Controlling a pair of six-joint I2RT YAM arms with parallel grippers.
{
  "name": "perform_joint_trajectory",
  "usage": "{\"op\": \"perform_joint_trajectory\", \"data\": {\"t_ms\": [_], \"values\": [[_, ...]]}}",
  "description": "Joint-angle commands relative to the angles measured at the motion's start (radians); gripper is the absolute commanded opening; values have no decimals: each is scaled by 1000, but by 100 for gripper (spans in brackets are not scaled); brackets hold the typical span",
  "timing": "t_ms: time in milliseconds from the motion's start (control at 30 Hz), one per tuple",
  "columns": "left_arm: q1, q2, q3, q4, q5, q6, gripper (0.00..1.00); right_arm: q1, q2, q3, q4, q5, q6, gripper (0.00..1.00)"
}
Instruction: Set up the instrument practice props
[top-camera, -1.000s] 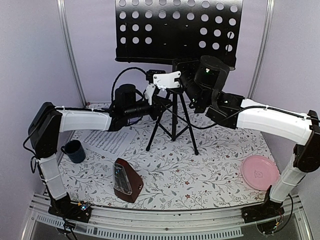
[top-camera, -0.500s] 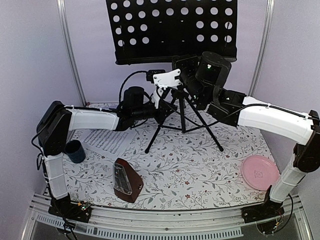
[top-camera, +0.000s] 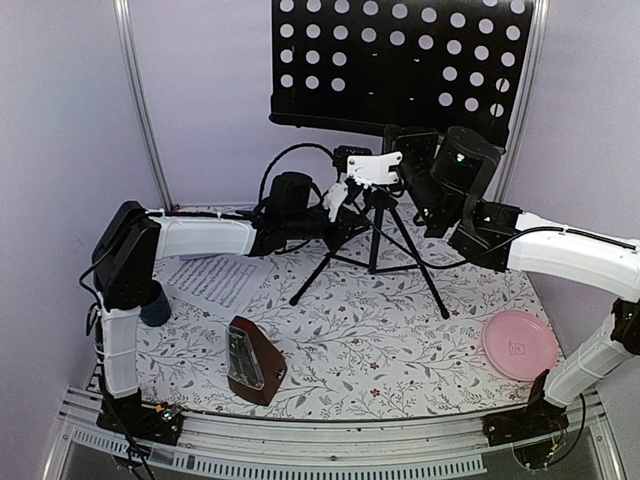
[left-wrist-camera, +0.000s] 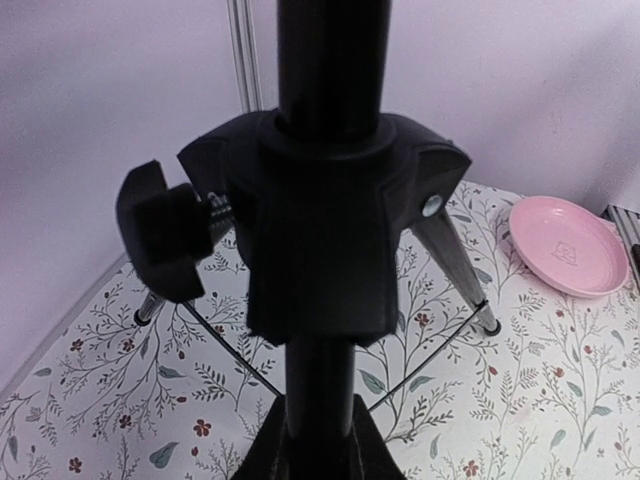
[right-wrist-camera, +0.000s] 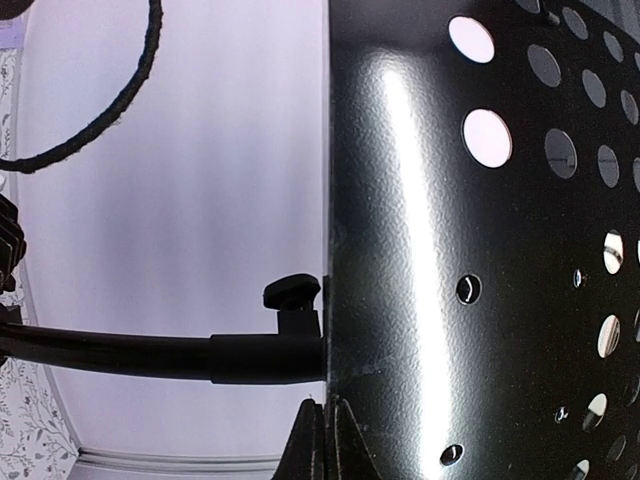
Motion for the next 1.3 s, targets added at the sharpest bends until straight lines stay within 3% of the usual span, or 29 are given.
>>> {"op": "perform_joint_trajectory", "data": {"t_ms": [0,67,200,267,367,567,700,833,967,1100,1267], "values": [[5,55,17,-124,-16,-15,0,-40,-151,-21,275,53,73,0],[4,73,39,-150,-14,-14,0,-41,-157,-25,257,50,87,0],[-3,88,54,-165,-8,-11,0,-41,-152,-20,223,33,113,9],[-6,90,53,-168,-8,-12,0,-40,-144,-19,201,27,123,17],[-7,95,50,-174,-8,-11,0,-41,-128,-16,155,24,147,38],[-9,97,37,-175,-2,-9,0,-21,-119,-16,136,20,174,53],[-10,107,34,-177,4,-11,0,13,-125,-14,136,17,189,71],[-12,116,22,-178,6,-9,0,79,-130,-10,110,10,229,81],[-13,111,-7,-166,2,-6,0,131,-150,15,-87,-25,424,87],[-13,104,-31,-153,2,-3,1,155,-178,46,-337,-132,725,89],[-11,89,-35,-164,4,3,10,156,-201,6,-529,-257,1082,89]]}}
